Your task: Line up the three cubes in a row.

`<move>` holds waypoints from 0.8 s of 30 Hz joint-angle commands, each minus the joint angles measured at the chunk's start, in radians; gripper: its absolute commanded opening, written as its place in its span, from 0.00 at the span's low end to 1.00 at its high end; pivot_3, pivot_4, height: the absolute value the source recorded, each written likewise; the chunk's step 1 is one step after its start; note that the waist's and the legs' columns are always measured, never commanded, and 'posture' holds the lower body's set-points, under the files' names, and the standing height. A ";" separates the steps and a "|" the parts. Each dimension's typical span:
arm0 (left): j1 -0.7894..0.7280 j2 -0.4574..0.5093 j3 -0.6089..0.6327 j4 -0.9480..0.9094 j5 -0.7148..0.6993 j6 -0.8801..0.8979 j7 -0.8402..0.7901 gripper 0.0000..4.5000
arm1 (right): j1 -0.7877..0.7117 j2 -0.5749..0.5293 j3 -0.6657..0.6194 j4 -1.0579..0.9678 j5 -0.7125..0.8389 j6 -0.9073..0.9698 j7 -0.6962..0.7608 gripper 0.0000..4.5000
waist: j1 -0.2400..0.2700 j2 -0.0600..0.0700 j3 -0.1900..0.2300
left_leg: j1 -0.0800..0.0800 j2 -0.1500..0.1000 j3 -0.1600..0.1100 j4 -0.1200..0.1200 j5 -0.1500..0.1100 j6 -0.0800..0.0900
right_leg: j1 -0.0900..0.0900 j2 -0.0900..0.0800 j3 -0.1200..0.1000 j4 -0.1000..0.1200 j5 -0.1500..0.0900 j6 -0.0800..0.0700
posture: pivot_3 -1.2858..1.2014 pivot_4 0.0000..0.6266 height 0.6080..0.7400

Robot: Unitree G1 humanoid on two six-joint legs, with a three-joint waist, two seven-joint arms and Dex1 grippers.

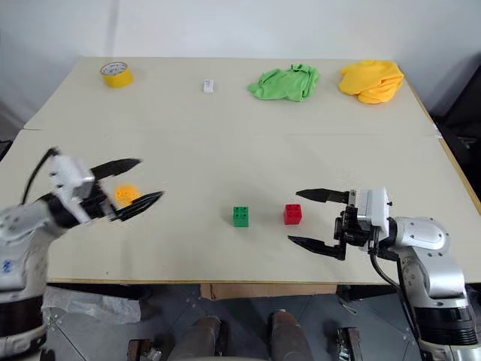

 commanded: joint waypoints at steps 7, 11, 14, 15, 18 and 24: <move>0.412 -0.174 0.348 -0.058 -0.039 -0.049 0.211 0.99 | 0.000 0.017 0.016 -0.040 0.019 -0.016 0.018 1.00 | 0.030 0.000 0.000 | 0.004 0.001 -0.002 0.000 -0.005 0.006 | 0.009 0.000 -0.003 -0.009 0.001 0.001 | 0.52 0.24 1.00; 0.447 -0.237 0.268 -0.153 -0.044 -0.018 0.276 0.99 | 0.005 0.014 0.015 -0.032 0.018 -0.014 0.027 1.00 | 0.035 -0.001 0.000 | 0.005 0.000 -0.004 0.000 -0.006 0.009 | 0.014 -0.001 -0.004 -0.015 0.005 0.002 | 0.52 0.24 1.00; 0.411 -0.254 0.182 -0.203 -0.023 0.037 0.354 0.99 | 0.010 0.013 0.016 -0.029 0.015 -0.015 0.035 1.00 | 0.030 0.000 -0.001 | 0.005 0.000 -0.004 0.000 -0.006 0.009 | 0.014 -0.001 -0.004 -0.016 0.005 0.002 | 0.52 0.24 1.00; 0.395 -0.253 0.154 -0.215 -0.006 0.063 0.388 0.99 | 0.013 0.012 0.017 -0.029 0.017 -0.011 0.039 1.00 | 0.030 0.000 -0.001 | 0.005 0.000 -0.004 -0.001 -0.006 0.009 | 0.013 -0.001 -0.004 -0.016 0.005 0.002 | 0.52 0.24 1.00; 0.310 -0.252 0.062 -0.221 0.025 0.148 0.482 0.99 | 0.027 0.009 0.024 -0.033 0.027 0.005 0.057 1.00 | 0.029 0.000 -0.001 | 0.004 0.001 -0.004 -0.001 -0.006 0.008 | 0.012 -0.001 -0.004 -0.015 0.005 0.002 | 0.52 0.24 1.00; 0.122 -0.239 -0.078 -0.149 0.086 0.251 0.588 0.99 | 0.057 0.018 0.023 -0.014 0.019 -0.021 0.077 1.00 | 0.029 0.000 -0.001 | 0.004 0.000 -0.003 0.000 -0.005 0.006 | 0.012 0.000 -0.004 -0.014 0.006 0.002 | 0.52 0.24 1.00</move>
